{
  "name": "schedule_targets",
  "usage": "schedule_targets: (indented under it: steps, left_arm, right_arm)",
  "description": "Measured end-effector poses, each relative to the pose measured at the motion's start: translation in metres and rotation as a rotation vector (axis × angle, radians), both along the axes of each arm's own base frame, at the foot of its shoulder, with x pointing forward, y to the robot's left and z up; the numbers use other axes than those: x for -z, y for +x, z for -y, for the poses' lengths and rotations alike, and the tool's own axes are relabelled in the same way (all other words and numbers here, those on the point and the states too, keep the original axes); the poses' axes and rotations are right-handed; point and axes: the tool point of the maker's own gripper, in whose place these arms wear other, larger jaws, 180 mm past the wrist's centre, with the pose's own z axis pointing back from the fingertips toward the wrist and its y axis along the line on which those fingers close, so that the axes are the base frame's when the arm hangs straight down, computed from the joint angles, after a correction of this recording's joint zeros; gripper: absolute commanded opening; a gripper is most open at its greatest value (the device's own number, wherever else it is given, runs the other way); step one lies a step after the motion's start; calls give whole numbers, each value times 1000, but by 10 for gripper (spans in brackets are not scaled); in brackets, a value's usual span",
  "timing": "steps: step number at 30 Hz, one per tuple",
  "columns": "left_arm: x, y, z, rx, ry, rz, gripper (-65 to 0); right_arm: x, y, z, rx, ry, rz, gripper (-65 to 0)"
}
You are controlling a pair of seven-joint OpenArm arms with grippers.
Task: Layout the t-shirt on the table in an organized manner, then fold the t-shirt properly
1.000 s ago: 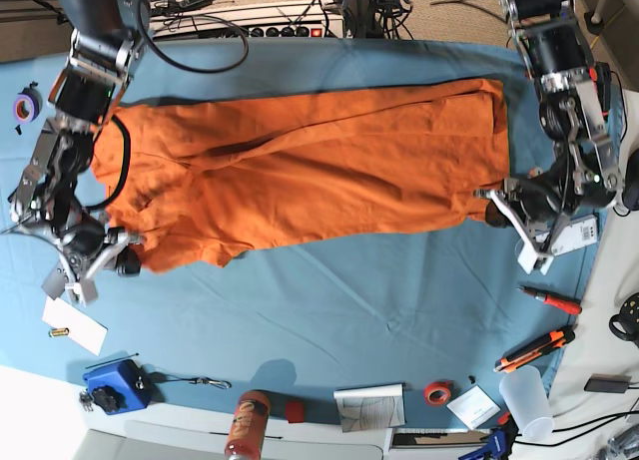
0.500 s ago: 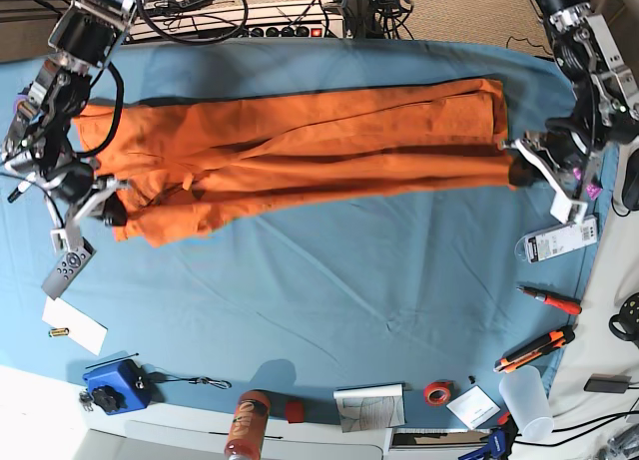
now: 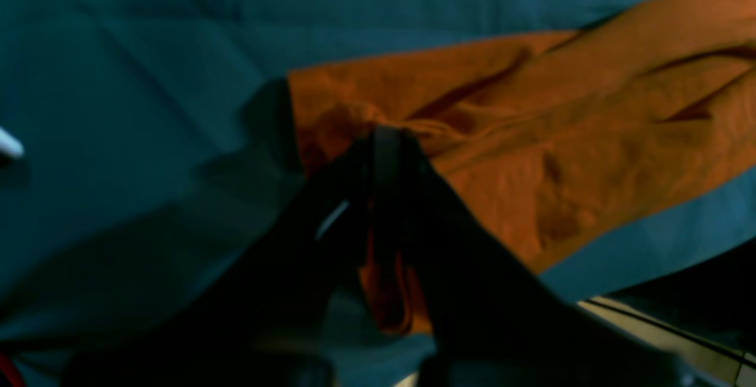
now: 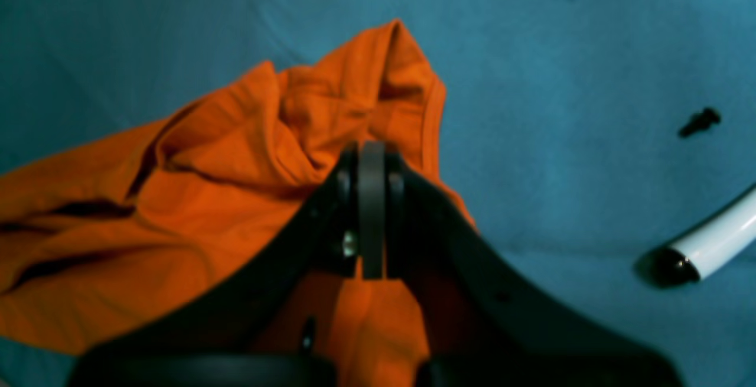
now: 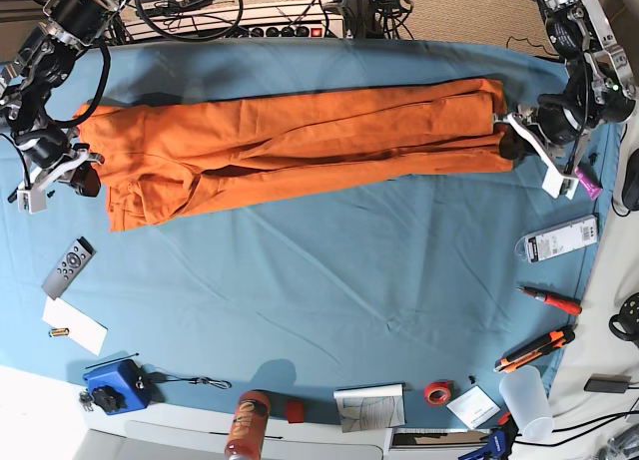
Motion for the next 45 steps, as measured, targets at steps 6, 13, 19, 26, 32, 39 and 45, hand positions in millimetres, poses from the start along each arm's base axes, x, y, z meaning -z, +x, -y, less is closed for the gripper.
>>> schedule_targets:
  steps: [6, 13, 19, 26, 32, 39, 45]
  left_arm:
    - [0, 0, 0, -1, -1, 3, -650]
    - [0, 0, 0, -1, -1, 3, -650]
    - [0, 0, 0, -1, -1, 4, -650]
    - [-1, 1, 0, -3, -1, 9, -650]
    - [-1, 1, 0, -3, -1, 9, -650]
    - [-1, 1, 0, 7, 2, 13, -650]
    - [-1, 1, 0, 7, 2, 13, -650]
  right_arm:
    - [1, -1, 0, -1, 0, -4, -650]
    - [-7, 6, 1, 6, 1, 38, -650]
    - [-7, 4, -5, -13, 31, 26, -574]
    - [-26, 22, -24, -172, 18, -24, -444]
    - [-37, 47, -34, -317, -163, -93, -444]
    - [-16, 65, -67, -451, -327, -158, -444]
    - [-3, 65, -72, -420, -349, -211, -444]
